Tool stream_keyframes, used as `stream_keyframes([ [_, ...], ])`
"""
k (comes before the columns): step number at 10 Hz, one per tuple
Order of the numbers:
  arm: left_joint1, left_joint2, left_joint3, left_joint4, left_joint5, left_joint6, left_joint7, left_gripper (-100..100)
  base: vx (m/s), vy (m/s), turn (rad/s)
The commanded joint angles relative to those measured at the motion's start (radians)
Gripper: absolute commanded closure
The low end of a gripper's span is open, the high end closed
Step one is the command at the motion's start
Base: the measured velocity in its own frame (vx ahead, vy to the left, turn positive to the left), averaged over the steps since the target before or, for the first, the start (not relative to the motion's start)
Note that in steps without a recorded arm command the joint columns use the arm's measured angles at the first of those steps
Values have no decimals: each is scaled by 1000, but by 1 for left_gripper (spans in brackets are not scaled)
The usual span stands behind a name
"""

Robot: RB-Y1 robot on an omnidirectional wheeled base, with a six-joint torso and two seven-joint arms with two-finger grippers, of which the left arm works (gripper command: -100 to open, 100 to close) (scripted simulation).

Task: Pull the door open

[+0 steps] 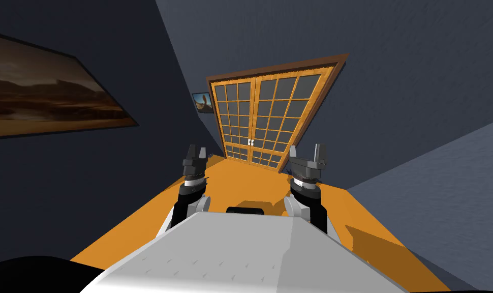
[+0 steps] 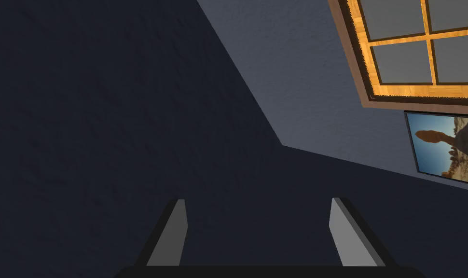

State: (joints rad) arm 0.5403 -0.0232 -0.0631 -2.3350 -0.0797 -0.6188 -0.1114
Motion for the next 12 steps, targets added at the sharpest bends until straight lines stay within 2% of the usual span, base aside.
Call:
stream_keyframes([
  [1,-8,14,9,35,-5,-5,-28,-100,70,1,-75],
  [6,-31,46,37,135,-19,-20,-111,-100,131,-24,-62],
  [9,-42,57,49,182,-25,-27,-149,-100,97,0,-47],
  [10,-49,64,58,215,-30,-32,-176,-100,103,-13,-70],
  [12,-57,72,67,250,-35,-37,-205,-100,113,-17,-57],
])
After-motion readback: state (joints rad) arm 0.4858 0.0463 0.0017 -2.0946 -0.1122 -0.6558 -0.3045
